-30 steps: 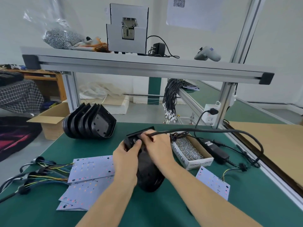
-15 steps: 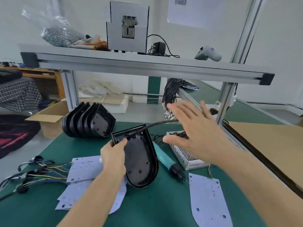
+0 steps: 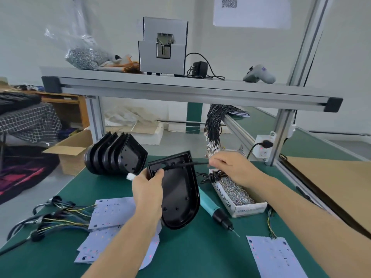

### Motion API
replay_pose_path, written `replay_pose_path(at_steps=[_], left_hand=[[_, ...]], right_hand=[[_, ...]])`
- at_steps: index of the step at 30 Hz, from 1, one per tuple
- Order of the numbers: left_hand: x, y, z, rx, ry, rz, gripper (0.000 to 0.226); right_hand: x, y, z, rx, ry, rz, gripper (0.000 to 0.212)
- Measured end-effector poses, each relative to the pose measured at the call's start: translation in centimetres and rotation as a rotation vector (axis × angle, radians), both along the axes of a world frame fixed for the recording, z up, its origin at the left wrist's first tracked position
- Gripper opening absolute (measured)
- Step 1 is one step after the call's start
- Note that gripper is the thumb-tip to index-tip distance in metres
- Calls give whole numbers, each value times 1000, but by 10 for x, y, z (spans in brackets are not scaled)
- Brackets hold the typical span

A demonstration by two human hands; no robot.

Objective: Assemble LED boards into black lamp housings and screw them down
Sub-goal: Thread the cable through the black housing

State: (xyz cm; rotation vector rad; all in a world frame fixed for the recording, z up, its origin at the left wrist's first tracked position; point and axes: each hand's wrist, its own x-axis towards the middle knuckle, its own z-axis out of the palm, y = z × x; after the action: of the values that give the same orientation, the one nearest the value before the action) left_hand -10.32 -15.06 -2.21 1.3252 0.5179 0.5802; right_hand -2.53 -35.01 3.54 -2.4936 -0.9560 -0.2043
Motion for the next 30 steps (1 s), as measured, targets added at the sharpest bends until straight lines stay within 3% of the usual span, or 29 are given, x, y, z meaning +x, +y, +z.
replay_pose_path(at_steps=[2,5,7,10,12,14,15,16,18,20,22,24,26,28,30], left_hand=[[1,-2,0,129,-17,9,15],[1,-22,3,232,-68,-91,16],[5,-28,8,75,-54,-98,15],[15,-6,15,-245,4,-38,16],[20,21,16,-329,-8,37,18],[20,34,14,-248,-45,92,20],[19,30,14,-159,-67,82,20],[18,19,14,-51,-90,40,19],[15,-16,14,113,-132,-87,23],[13,-43,16,73,-137,-165,24],[16,-39,22,-117,-85,-134,22],[20,-15,27,-230,-61,-74,20],[22,7,27,-260,-55,-24,19],[22,13,23,-205,-66,-12,19],[22,3,20,-141,-74,-26,19]], right_hand=[[-11,11,4,68,-201,-45,25],[-34,57,-1,-124,-508,-113,25],[-42,80,-7,-189,-441,-144,19],[-40,51,-5,-174,-277,-189,40],[-38,14,1,-199,-105,-192,31],[-42,-13,13,52,104,-149,17],[-42,-13,17,150,115,-136,14],[-41,-6,19,158,59,-141,15],[-34,25,15,-27,-163,-208,18],[-38,61,9,-102,-297,-273,20],[-37,62,7,8,-94,-249,28],[-42,35,1,149,251,-142,39],[-50,6,-15,184,519,-12,23],[-56,-4,-35,223,590,33,15],[-58,5,-52,261,507,-8,26]])
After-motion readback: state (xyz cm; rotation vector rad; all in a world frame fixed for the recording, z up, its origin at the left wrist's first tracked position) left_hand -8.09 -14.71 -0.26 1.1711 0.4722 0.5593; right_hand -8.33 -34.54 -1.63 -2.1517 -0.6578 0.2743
